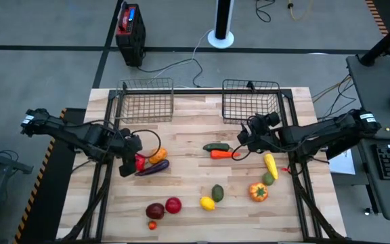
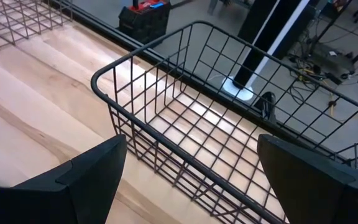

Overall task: Sort produce into baskets
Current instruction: Put the bell pepper into the brown wire basket

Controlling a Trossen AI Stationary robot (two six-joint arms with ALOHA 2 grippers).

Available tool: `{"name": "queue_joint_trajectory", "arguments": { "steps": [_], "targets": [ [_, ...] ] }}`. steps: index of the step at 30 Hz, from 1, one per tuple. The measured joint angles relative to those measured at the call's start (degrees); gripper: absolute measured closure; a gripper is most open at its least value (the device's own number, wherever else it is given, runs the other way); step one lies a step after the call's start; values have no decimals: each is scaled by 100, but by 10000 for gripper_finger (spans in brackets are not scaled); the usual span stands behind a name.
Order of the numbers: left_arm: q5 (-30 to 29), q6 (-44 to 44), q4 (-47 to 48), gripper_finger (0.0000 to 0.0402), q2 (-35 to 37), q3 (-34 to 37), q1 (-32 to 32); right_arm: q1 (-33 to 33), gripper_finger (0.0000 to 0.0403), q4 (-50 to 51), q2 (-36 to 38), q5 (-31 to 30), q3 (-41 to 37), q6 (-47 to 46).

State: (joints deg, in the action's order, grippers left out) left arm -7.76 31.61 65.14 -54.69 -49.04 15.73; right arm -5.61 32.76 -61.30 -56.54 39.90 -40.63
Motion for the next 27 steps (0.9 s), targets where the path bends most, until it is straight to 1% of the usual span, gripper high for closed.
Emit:
{"name": "queue_joint_trajectory", "arguments": {
  "steps": [3, 7, 13, 15, 18, 24, 27],
  "targets": [
    [126, -11, 1, 196, -115, 0, 2, 0, 48, -42, 0, -1, 0, 1],
    [130, -220, 5, 161, -272, 0, 4, 0, 48, -42, 0, -1, 0, 3],
    [-6, 51, 36, 120, -392, 2, 0, 0, 48, -42, 0, -1, -2, 8],
    [75, 158, 77, 113, -409, 0, -2, 0, 48, -47, 0, -1, -2, 10],
    [380, 92, 68, 109, -397, 0, 0, 0, 48, -47, 0, -3, -2, 10],
    [447, 71, 38, 106, -326, 0, -2, 0, 48, -51, 2, -4, -2, 10],
    [575, 66, 14, 92, -263, 0, 0, 0, 48, -59, 2, -3, -2, 10]
  ]
}}
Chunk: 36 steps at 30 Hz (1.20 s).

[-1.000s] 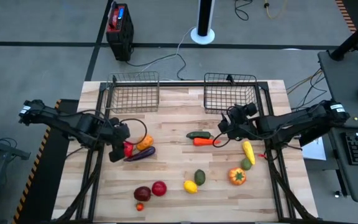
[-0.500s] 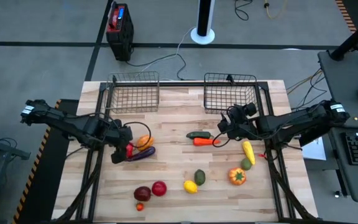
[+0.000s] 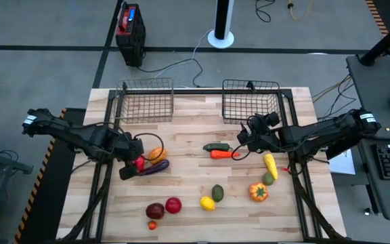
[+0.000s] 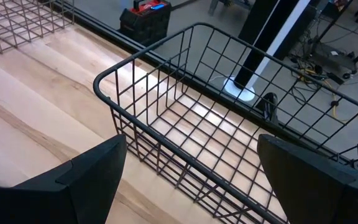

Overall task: Sort produce into baskets
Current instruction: Put the bell pepper into the brown wire basket

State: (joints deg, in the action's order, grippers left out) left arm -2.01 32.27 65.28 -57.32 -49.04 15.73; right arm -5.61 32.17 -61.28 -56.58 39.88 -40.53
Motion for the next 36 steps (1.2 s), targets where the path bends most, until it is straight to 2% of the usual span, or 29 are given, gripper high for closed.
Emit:
{"name": "queue_joint_trajectory", "arguments": {
  "steps": [4, 7, 10, 13, 18, 25, 28, 36],
  "targets": [
    [92, -5, -3, 42, 29, 0, 0, 0, 48, -12, 0, -2, 0, 0],
    [-279, -99, -4, 8, 29, 0, 0, 0, 48, -12, 0, -2, 0, 0],
    [-269, -42, -19, 22, 22, 0, -2, 0, 48, -12, 0, -2, 0, 0],
    [26, 167, -42, 44, -42, 0, -1, 0, 48, -18, 0, -1, -1, 0],
    [-26, -39, -50, 64, -302, 0, -2, 0, 48, -79, 0, -12, -2, 2],
    [-90, -479, -28, 62, -635, 0, -9, 0, 48, -79, 0, -44, -2, 2],
    [-432, -445, -24, 60, -651, 0, -9, 0, 48, -79, 0, -44, -2, 2],
    [-463, -584, -11, 57, -577, 0, -7, 2, 48, -77, 0, -44, -2, 4]
  ]
}}
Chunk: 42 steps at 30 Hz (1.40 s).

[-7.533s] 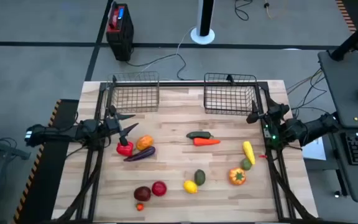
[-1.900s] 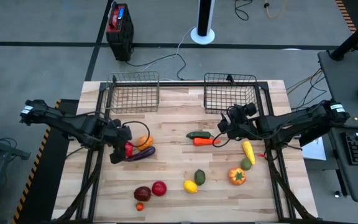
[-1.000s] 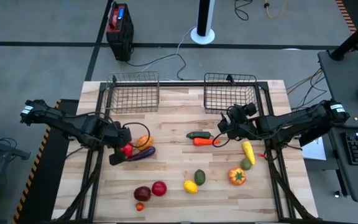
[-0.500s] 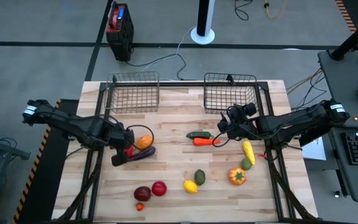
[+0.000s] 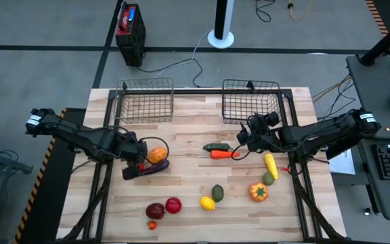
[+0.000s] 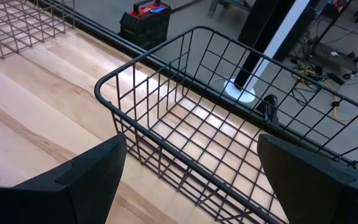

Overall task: Sort produce into baskets
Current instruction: Put the bell pepper into the brown wire basket

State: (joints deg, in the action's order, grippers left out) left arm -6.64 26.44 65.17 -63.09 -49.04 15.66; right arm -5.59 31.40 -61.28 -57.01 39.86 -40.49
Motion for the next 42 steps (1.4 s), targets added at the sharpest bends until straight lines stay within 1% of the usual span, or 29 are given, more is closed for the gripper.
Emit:
{"name": "queue_joint_trajectory", "arguments": {
  "steps": [4, 8, 20, 27, 31, 35, 39, 42],
  "targets": [
    [-233, 283, 18, 45, -2, 2, -35, 0, 48, -4, 0, 0, 0, -1],
    [8, 267, 15, 35, 57, 2, -31, 0, 48, -18, 0, 0, 0, -2],
    [14, 314, -7, 10, 117, 2, -33, -2, 48, -22, 0, 0, 0, -1],
    [16, 299, -64, 8, 149, 2, -33, 0, 48, -24, 0, 0, 0, 0],
    [16, 238, -269, 3, 146, 0, -33, -1, 48, -38, 0, 0, 0, -2],
    [10, 206, -204, 2, 146, 0, -33, 0, 48, -37, 0, 0, 0, -1],
    [-118, 10, -107, 4, 146, 0, -33, -2, 48, -37, 0, 0, 0, 0],
    [1, 110, -135, 6, 137, 0, -33, 0, 48, -37, 0, 0, 0, -1]
  ]
}}
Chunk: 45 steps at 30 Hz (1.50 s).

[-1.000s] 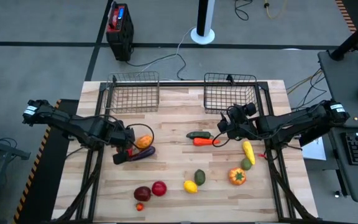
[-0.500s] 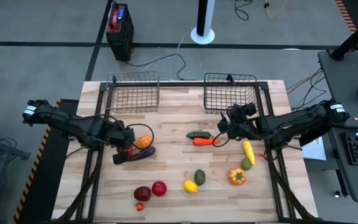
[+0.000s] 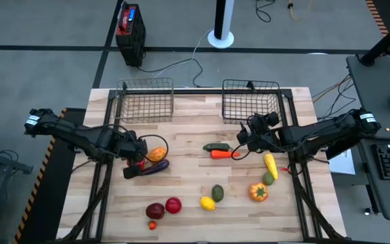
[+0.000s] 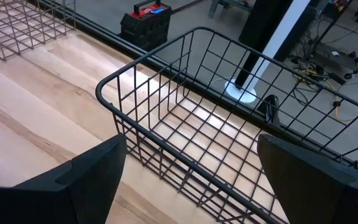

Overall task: Sort produce into baskets
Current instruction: Put the bell pepper into the brown wire basket

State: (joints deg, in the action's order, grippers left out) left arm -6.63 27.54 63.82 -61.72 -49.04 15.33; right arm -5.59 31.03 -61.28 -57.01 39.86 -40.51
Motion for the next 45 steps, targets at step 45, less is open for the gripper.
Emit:
{"name": "queue_joint_trajectory", "arguments": {
  "steps": [45],
  "targets": [
    [107, 158, -940, 38, -5, 1442, -7, -1, 48, 15, 2, 2, 0, 19]
  ]
}}
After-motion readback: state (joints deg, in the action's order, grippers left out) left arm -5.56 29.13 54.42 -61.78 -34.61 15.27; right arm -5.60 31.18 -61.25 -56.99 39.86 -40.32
